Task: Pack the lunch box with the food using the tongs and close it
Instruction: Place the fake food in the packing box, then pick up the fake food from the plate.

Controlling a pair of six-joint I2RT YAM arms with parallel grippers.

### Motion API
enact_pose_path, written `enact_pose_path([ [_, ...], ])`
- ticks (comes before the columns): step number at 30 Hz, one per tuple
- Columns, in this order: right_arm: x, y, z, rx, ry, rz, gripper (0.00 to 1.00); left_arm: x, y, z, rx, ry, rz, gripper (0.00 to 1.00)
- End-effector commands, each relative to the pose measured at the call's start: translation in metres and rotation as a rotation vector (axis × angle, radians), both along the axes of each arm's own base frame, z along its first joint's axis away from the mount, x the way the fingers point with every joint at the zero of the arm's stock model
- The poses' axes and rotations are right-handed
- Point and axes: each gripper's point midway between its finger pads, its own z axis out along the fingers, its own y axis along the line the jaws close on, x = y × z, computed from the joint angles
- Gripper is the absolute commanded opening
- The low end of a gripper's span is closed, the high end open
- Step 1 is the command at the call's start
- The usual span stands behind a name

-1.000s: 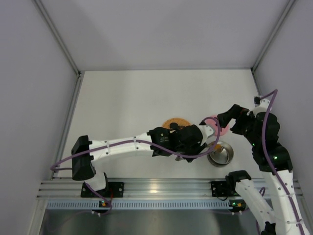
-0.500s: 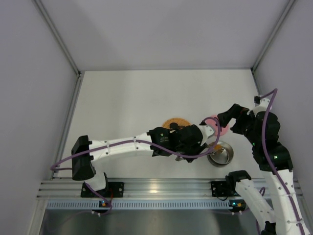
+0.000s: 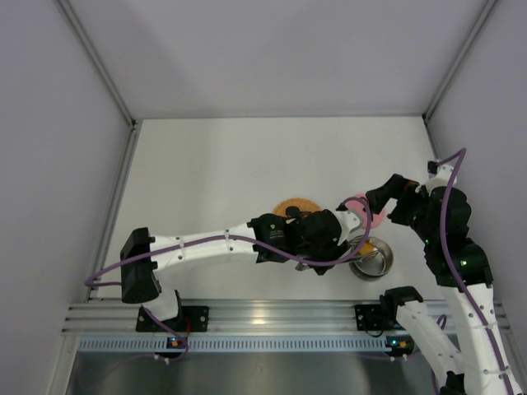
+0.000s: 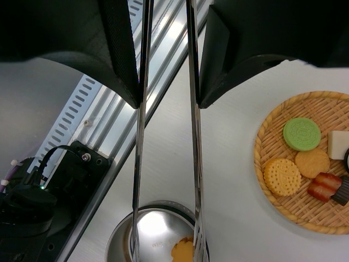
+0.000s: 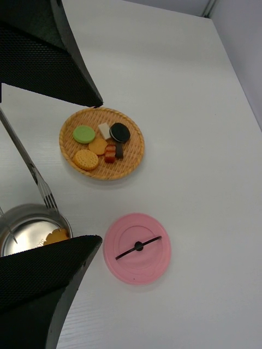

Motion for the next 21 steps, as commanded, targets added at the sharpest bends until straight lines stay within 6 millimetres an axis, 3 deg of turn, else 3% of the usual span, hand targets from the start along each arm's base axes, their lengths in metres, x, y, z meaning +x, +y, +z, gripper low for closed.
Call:
enact_pose_path([
  [1, 0.000, -0.006, 0.012, -0.010, -0.030, -0.023, 0.99, 0.004, -0.008, 0.031, -0.094, -0.042, 0.001, 0.51],
  [6, -0.001, -0.006, 0.011, -0.009, -0.028, -0.025, 0.99, 0.015, 0.007, 0.044, -0.109, -0.100, 0.074, 0.52],
  [12, -0.001, -0.007, 0.011, -0.009, -0.028, -0.026, 1.00, 0.044, 0.044, 0.061, -0.088, -0.208, 0.253, 0.53],
  [16, -0.001, -0.006, 0.010, -0.006, -0.029, -0.026, 0.99, 0.062, 0.071, 0.054, -0.067, -0.178, 0.383, 0.53],
  [21, -0.001, -0.006, 0.009, -0.004, -0.027, -0.025, 0.99, 0.083, 0.096, 0.021, -0.014, -0.100, 0.472, 0.52],
])
